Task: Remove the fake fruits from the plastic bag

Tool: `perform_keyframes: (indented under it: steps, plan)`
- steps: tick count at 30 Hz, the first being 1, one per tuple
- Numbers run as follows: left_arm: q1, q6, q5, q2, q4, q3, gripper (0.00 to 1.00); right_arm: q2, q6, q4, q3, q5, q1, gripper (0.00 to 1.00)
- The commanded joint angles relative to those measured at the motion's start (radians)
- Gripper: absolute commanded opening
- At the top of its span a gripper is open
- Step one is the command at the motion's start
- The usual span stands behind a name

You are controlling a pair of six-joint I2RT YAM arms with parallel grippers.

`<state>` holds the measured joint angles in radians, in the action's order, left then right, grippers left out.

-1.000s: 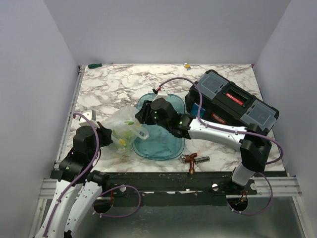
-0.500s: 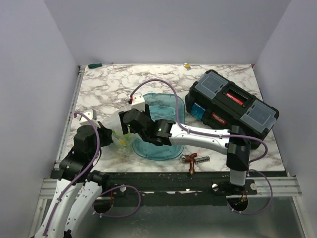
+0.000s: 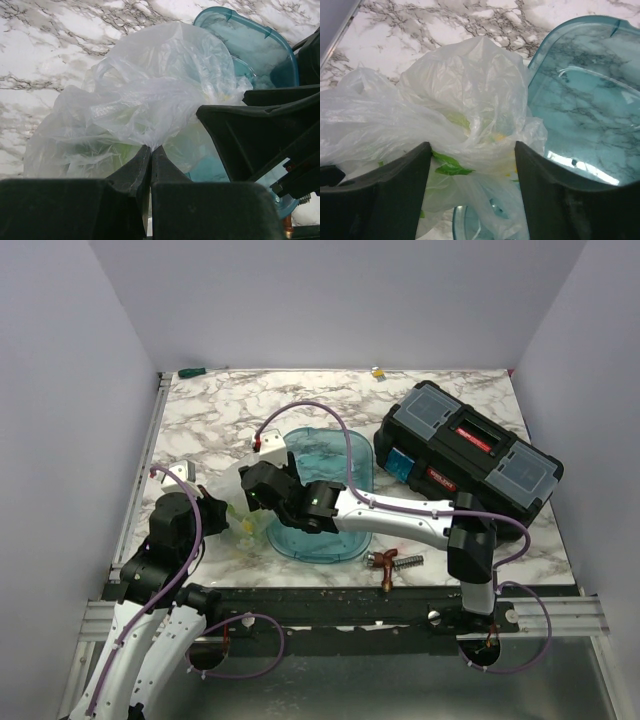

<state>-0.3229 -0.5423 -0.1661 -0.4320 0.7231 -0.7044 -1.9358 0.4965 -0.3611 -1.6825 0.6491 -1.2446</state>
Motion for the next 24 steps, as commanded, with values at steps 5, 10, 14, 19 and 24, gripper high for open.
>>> perform_keyframes:
  steps: [5, 10, 14, 19, 24]
  plan:
    - [-0.005, 0.007, -0.011, 0.008, -0.011, -0.007, 0.00, 0.037, 0.027, 0.031, 0.069, 0.089, -0.008, 0.31]
    - [-0.008, 0.003, -0.025, 0.013, -0.007, -0.008, 0.00, 0.078, 0.073, 0.036, 0.117, 0.151, -0.006, 0.15]
    - [-0.009, -0.005, -0.044, 0.016, -0.002, -0.009, 0.00, 0.109, 0.090, 0.064, 0.149, 0.141, -0.002, 0.05]
    - [-0.011, -0.011, -0.057, 0.021, 0.003, -0.009, 0.00, 0.190, 0.159, 0.154, 0.256, -0.015, 0.050, 0.01]
    - [-0.015, -0.019, -0.081, 0.030, 0.013, -0.011, 0.00, 0.362, 0.375, 0.591, 0.596, -0.536, 0.270, 0.01]
